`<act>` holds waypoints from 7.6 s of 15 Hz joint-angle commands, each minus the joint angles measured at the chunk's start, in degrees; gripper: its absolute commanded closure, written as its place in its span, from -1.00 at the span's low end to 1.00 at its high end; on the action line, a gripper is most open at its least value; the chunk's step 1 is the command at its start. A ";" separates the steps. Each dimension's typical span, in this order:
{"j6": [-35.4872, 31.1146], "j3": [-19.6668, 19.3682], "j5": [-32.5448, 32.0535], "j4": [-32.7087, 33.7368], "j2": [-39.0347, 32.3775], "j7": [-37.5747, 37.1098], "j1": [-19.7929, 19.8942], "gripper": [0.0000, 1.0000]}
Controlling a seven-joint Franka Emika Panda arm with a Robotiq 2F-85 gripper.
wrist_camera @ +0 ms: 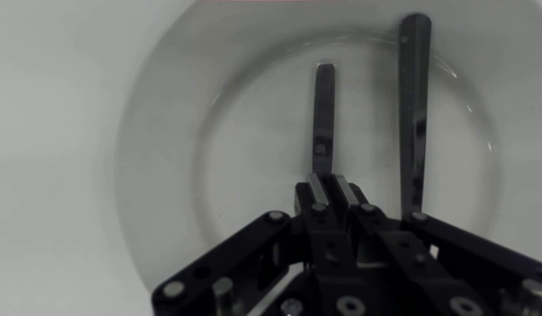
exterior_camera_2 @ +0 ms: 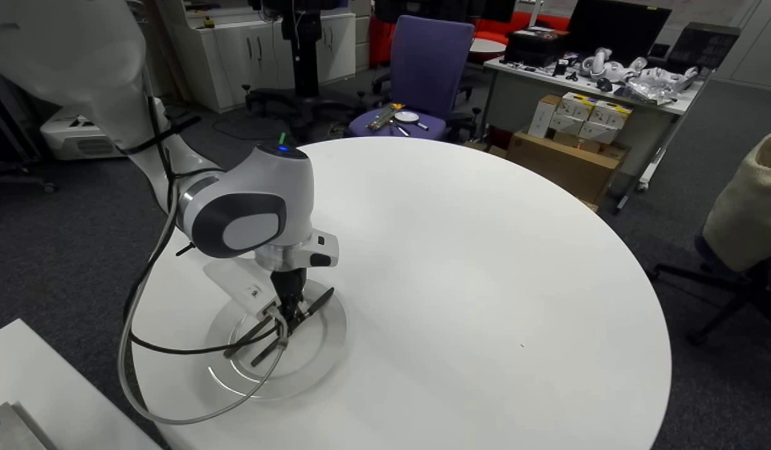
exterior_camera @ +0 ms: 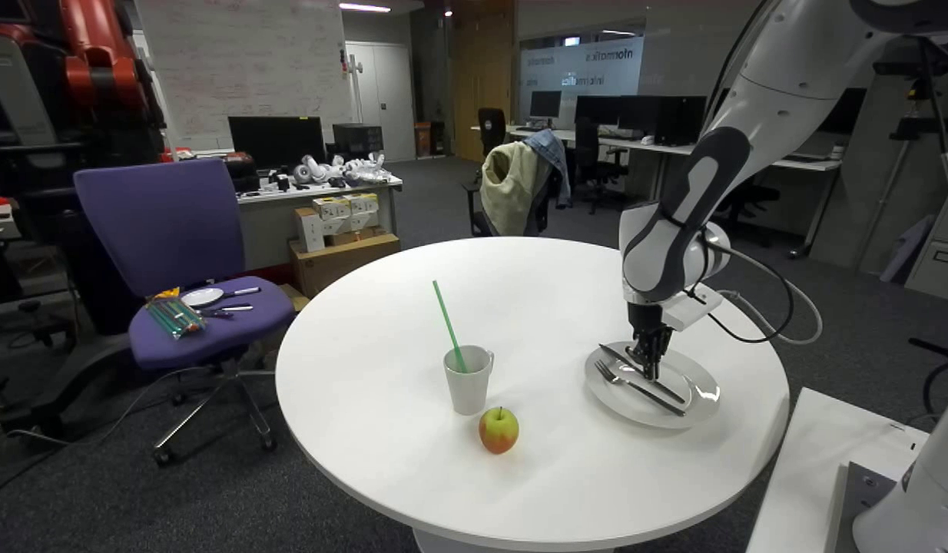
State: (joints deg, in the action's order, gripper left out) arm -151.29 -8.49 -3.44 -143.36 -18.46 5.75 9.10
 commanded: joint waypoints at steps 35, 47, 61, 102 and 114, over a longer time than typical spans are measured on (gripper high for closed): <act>6.33 -0.45 2.53 3.02 3.42 1.88 1.35 -0.97; 4.83 -0.17 3.72 6.15 -0.55 0.90 1.99 -0.32; 2.88 1.80 12.59 8.26 -3.83 1.12 3.79 -0.21; 1.00 -0.97 9.90 9.37 -2.16 -1.04 3.10 0.95; 32.61 -9.48 -15.84 32.47 -5.30 -0.95 3.24 0.95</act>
State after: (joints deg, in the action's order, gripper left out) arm -124.47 -17.89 -15.39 -118.15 -20.95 3.82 11.46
